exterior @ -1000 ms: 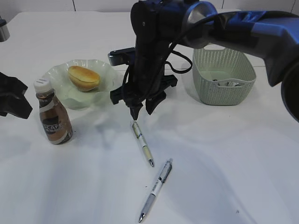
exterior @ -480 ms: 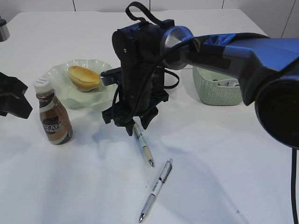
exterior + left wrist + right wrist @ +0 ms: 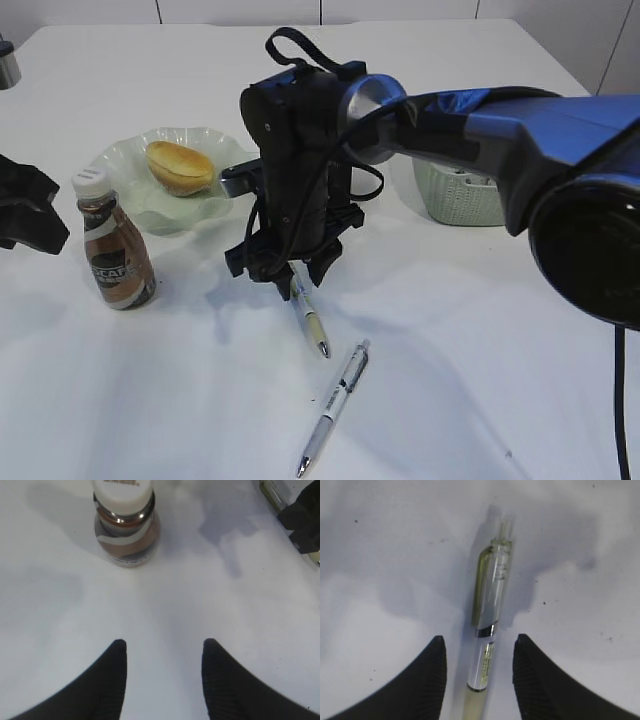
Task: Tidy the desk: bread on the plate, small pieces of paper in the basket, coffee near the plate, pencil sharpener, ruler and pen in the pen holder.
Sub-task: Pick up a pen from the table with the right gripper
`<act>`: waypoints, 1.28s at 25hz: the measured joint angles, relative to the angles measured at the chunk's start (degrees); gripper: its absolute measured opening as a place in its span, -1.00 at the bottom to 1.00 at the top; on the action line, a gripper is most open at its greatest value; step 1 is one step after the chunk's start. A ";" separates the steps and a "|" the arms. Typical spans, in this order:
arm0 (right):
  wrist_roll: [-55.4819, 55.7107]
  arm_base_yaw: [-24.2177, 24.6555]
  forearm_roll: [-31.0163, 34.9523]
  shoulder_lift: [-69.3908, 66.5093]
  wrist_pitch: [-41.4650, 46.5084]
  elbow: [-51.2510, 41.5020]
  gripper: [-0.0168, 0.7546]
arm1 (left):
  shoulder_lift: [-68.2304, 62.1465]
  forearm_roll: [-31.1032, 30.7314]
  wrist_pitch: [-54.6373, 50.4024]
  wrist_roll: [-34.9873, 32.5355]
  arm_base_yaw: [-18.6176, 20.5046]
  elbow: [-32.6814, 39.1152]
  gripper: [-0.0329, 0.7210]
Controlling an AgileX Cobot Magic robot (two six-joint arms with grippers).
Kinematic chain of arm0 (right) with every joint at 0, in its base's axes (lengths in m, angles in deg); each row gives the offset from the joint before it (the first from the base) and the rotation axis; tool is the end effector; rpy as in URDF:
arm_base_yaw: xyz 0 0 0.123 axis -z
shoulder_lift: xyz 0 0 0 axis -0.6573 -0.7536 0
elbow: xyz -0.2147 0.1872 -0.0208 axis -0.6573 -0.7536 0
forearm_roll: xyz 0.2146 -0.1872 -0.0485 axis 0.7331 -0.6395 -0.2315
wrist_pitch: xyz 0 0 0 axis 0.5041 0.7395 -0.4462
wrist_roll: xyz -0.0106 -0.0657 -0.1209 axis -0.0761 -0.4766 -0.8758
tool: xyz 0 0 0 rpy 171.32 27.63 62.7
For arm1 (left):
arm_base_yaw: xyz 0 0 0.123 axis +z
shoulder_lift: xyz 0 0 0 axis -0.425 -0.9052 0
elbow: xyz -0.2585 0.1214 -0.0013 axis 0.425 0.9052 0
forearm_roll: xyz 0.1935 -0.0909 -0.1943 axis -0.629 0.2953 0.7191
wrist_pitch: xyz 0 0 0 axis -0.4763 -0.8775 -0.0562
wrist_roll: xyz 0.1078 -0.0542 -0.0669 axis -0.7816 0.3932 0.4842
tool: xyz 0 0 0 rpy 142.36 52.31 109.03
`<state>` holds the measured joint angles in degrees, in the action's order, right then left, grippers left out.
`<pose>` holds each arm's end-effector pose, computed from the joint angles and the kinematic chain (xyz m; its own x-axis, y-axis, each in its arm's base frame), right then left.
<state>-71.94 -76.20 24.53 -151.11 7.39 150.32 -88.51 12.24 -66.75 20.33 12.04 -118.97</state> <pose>0.4422 0.3031 0.0891 -0.9073 -0.4086 -0.0995 -0.4080 0.9126 -0.0273 0.3202 -0.0889 0.2249 -0.8977 0.1434 -0.4166 0.2100 0.9705 -0.1184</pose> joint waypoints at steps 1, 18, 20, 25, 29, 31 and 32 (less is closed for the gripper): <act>0.00 0.00 0.00 0.00 0.00 0.00 -0.04 | 0.00 0.00 0.00 0.00 0.00 0.00 -0.01; 0.13 0.00 -0.03 -2.06 -0.33 0.11 -0.04 | 0.00 0.00 0.00 0.00 0.00 0.00 -0.01; 0.13 0.00 -0.13 -2.19 -0.33 0.11 -0.04 | 0.00 0.00 0.00 0.00 0.00 0.00 -0.01; 0.13 0.00 -0.13 -2.31 -0.33 0.11 -0.04 | 0.00 0.00 0.00 0.00 0.00 0.00 -0.01; 0.13 0.00 -0.13 -2.34 -0.33 0.11 -0.07 | 0.00 0.00 0.00 0.00 0.00 0.00 -0.01; 0.13 0.00 -0.13 -2.34 -0.33 0.11 -0.16 | 0.00 0.00 0.00 0.00 0.00 0.00 -0.01; 0.25 0.00 -0.13 -2.34 -0.33 0.11 -0.18 | 0.00 0.00 0.00 0.00 0.00 0.00 -0.01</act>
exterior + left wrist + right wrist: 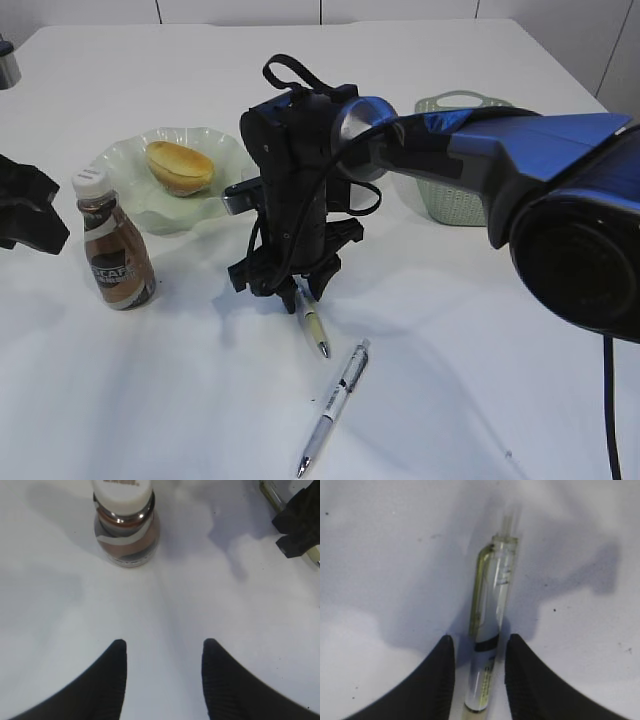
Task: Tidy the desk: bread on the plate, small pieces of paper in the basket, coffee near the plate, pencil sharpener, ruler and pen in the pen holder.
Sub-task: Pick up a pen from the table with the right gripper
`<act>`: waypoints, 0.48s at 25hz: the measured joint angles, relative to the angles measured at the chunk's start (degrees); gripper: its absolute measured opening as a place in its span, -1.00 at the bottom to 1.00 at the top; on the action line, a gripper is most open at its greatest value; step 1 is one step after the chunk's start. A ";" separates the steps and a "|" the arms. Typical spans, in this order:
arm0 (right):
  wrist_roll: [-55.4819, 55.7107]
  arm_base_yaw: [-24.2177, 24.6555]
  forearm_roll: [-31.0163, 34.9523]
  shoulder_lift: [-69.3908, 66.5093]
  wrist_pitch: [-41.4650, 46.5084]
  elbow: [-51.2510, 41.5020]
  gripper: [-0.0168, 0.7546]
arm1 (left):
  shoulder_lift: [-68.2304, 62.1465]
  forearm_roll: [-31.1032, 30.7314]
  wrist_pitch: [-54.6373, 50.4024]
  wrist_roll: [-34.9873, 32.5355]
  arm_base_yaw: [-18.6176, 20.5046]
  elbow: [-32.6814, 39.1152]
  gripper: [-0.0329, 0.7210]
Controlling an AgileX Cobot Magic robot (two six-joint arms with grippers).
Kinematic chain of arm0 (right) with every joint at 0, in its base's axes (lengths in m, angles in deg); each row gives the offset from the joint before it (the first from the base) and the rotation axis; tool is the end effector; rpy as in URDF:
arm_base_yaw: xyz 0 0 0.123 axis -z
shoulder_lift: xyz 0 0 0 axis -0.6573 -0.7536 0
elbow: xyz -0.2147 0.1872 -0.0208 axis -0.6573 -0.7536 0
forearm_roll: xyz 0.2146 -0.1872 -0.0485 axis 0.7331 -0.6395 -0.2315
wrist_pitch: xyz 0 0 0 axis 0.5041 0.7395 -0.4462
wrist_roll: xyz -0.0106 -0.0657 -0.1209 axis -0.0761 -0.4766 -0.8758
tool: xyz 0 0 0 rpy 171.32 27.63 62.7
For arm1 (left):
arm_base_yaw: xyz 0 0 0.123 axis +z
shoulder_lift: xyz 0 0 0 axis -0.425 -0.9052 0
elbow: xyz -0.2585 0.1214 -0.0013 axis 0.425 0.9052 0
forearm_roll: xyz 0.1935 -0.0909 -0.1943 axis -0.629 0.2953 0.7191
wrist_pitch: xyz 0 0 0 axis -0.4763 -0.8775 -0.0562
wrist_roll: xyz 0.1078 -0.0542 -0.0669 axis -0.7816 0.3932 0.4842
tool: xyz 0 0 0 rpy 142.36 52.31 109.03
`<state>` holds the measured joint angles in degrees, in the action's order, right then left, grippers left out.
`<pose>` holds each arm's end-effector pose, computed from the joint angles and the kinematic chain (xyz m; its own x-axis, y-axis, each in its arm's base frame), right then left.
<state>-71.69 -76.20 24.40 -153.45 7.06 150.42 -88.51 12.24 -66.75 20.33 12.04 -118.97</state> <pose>0.4418 0.3025 0.0678 -0.9109 -0.4071 -0.0674 -0.4056 0.9134 -0.0354 0.3202 -0.0889 0.2249 -0.8977 0.1434 -0.4166 0.2100 0.9705 -0.1184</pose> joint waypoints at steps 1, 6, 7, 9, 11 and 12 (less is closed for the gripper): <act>0.00 0.00 0.00 0.00 0.00 0.00 -0.23 | 0.00 0.00 0.00 0.00 0.00 0.00 -0.01; 0.00 0.00 0.00 -0.10 0.00 0.00 -0.38 | 0.00 0.00 0.00 0.00 0.00 0.00 -0.01; 0.00 0.00 0.00 -0.10 0.00 0.00 -0.39 | 0.00 0.00 0.00 0.00 0.00 0.00 -0.01; 0.00 0.00 0.00 -0.10 0.00 0.00 -0.42 | 0.00 0.00 0.00 0.00 0.00 0.00 -0.01; 0.00 0.00 0.00 -0.10 0.00 0.00 -0.49 | 0.00 0.00 0.00 0.00 0.00 0.00 -0.01; 0.11 0.00 0.00 -0.10 0.00 0.00 -0.53 | 0.00 0.00 0.00 0.00 0.00 0.00 -0.01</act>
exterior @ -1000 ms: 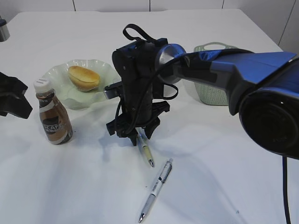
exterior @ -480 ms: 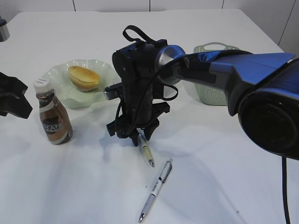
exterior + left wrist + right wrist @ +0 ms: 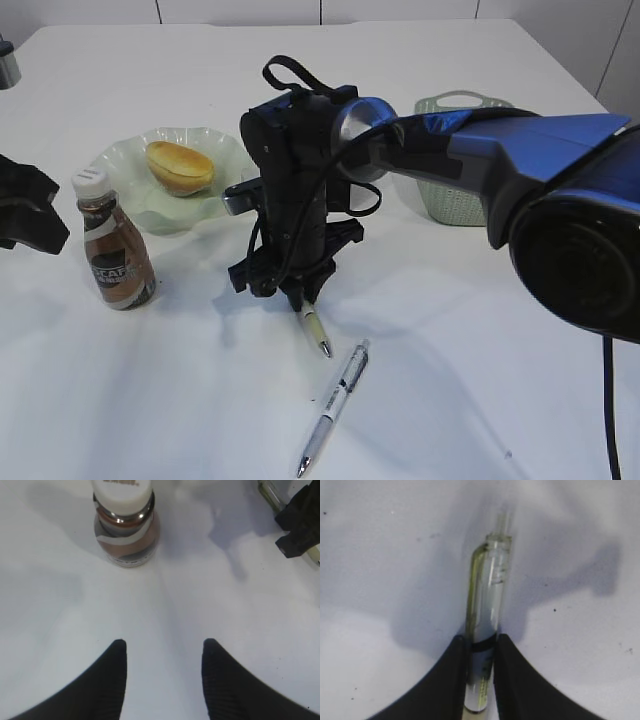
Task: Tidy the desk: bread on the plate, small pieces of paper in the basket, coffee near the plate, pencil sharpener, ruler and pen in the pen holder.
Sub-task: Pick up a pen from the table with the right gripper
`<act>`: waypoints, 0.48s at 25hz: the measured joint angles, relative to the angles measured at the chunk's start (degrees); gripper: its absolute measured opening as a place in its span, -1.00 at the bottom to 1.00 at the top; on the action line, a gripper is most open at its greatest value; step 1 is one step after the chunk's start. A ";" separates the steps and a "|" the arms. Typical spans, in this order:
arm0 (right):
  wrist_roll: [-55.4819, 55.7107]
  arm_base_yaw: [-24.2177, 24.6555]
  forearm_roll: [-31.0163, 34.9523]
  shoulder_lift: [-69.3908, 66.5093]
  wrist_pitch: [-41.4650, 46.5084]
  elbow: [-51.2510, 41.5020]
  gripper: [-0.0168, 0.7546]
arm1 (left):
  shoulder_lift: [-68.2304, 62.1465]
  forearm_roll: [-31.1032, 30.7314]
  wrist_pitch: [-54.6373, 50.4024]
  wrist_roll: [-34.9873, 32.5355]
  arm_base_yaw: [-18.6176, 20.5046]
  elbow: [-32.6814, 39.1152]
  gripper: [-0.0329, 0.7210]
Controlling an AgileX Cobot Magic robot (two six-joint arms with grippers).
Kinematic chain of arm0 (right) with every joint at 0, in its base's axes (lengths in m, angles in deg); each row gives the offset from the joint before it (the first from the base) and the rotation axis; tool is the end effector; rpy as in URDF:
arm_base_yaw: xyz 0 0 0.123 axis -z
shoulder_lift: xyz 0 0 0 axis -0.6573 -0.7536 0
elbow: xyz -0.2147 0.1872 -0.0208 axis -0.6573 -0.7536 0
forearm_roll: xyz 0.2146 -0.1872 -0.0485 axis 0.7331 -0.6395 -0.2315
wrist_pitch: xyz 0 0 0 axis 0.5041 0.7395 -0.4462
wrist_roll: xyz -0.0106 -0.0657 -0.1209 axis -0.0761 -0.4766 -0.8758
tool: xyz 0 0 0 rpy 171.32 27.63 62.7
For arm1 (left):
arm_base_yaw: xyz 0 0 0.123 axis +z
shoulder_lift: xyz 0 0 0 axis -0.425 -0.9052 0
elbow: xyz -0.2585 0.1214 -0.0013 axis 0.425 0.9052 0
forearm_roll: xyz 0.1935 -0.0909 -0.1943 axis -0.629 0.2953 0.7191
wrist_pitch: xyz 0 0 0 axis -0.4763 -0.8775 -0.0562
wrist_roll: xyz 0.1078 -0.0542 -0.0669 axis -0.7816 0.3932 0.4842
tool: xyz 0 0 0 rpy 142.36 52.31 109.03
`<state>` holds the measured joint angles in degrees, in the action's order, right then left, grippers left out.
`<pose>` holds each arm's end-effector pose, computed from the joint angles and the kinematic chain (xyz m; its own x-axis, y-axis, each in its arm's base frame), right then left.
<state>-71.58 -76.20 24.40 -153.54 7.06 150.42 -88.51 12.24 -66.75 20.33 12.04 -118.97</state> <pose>0.4417 0.3024 0.0670 -0.9117 -0.4054 -0.0659 -0.4039 0.9141 -0.0356 0.3202 -0.0889 0.2249 -0.8977 0.1434 -0.4166 0.2100 0.9705 -0.1184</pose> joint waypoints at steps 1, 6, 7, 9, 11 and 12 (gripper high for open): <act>0.00 0.00 0.00 0.00 0.00 0.00 -0.58 | 0.00 0.00 0.00 0.00 0.00 0.00 -0.01; 0.07 0.00 0.00 0.00 0.00 0.00 -0.67 | 0.00 0.00 0.00 0.00 0.00 0.00 -0.01; 0.07 0.00 0.00 0.00 0.00 0.00 -0.68 | 0.00 0.00 0.00 0.00 0.00 0.00 -0.01; 0.07 0.00 0.00 0.00 0.00 0.00 -0.70 | 0.00 0.00 0.00 0.00 0.00 0.00 -0.01; 0.07 0.00 0.00 0.00 0.00 0.12 -0.70 | 0.00 0.00 0.00 0.00 0.00 0.00 -0.01; 0.07 0.00 0.00 0.00 0.00 0.13 -0.70 | 0.00 0.00 0.00 0.00 0.00 0.00 -0.01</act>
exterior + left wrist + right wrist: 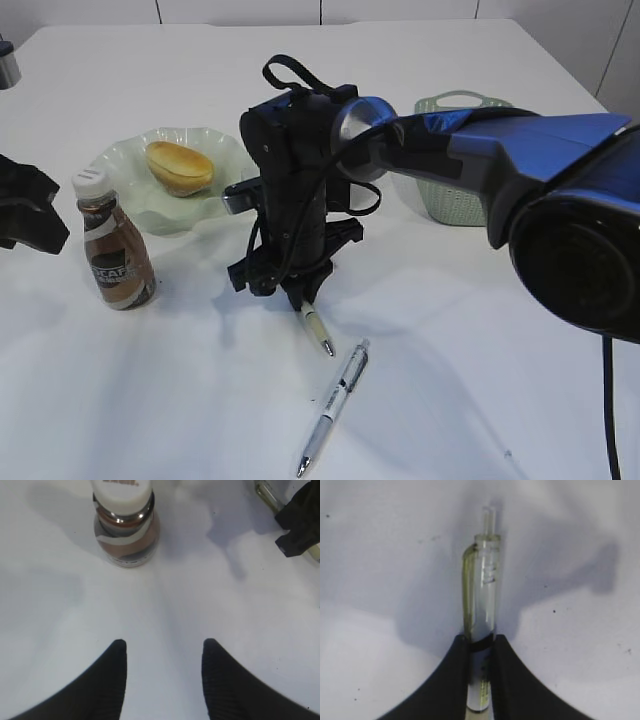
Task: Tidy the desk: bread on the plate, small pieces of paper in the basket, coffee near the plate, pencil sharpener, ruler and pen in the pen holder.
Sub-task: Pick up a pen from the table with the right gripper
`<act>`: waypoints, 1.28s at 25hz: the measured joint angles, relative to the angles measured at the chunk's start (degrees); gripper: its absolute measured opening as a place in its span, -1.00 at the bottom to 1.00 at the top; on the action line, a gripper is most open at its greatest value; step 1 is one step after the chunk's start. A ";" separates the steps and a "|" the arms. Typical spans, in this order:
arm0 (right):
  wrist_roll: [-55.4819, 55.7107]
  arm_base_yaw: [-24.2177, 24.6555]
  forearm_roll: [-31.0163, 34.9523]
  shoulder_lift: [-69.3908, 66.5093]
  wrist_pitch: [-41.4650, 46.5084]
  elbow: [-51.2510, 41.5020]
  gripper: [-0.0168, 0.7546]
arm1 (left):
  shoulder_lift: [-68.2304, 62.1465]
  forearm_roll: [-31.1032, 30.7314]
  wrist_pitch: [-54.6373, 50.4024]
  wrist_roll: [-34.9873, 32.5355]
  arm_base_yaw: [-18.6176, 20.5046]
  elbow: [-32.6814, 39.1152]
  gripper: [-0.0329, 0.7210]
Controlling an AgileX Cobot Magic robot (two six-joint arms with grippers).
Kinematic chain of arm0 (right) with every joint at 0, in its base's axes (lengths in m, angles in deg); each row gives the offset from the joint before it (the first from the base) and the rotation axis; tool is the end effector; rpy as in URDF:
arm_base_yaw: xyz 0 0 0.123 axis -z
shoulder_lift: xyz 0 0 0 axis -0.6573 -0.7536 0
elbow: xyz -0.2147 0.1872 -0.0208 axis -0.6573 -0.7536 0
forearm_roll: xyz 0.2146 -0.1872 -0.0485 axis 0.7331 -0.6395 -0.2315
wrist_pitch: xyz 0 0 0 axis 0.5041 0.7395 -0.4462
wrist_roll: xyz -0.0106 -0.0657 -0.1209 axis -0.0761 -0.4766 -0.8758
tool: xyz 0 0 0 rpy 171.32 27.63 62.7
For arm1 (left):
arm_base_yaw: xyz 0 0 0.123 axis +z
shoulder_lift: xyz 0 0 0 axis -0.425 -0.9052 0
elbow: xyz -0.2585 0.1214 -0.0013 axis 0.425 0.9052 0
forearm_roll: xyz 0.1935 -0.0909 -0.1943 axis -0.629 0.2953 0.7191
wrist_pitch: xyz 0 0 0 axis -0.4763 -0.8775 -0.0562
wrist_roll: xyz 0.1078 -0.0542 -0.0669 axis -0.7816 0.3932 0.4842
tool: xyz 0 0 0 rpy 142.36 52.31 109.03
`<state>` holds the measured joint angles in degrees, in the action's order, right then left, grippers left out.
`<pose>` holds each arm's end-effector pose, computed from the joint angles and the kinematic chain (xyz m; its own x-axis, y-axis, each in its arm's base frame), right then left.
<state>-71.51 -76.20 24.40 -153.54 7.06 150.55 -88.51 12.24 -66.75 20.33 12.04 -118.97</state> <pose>0.4421 0.3027 0.0676 -0.9121 -0.4042 -0.0682 -0.4027 0.9146 -0.0350 0.3202 -0.0889 0.2249 -0.8977 0.1434 -0.4166 0.2100 0.9705 -0.1184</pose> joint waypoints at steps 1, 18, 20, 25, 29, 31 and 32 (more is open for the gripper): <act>0.00 0.00 0.00 0.00 0.00 0.29 -0.70 | 0.00 0.00 0.00 0.00 0.00 0.00 -0.01; -1.35 0.00 0.10 0.09 0.11 12.01 -0.70 | 0.00 0.00 0.13 0.00 0.00 0.00 -0.01; -2.17 0.00 0.19 0.69 0.33 13.60 -0.70 | 0.00 0.00 0.17 0.00 0.00 0.00 -0.01; -3.11 0.46 0.19 2.07 0.69 16.51 -0.70 | 0.00 0.00 0.39 0.00 0.00 0.00 -0.01; -4.40 1.65 0.19 3.20 1.12 18.91 -0.70 | 0.00 0.00 0.39 0.00 0.00 0.00 -0.01; -4.79 2.17 0.19 3.92 1.23 19.71 -0.70 | 0.00 0.00 0.39 0.00 0.00 0.00 -0.01; -4.89 2.59 0.19 4.30 1.25 19.87 -0.70 | 0.00 0.00 0.39 0.00 0.00 0.00 -0.01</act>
<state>-76.40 -73.61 24.60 -149.24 8.31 170.43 -88.51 12.24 -66.36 20.33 12.04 -118.97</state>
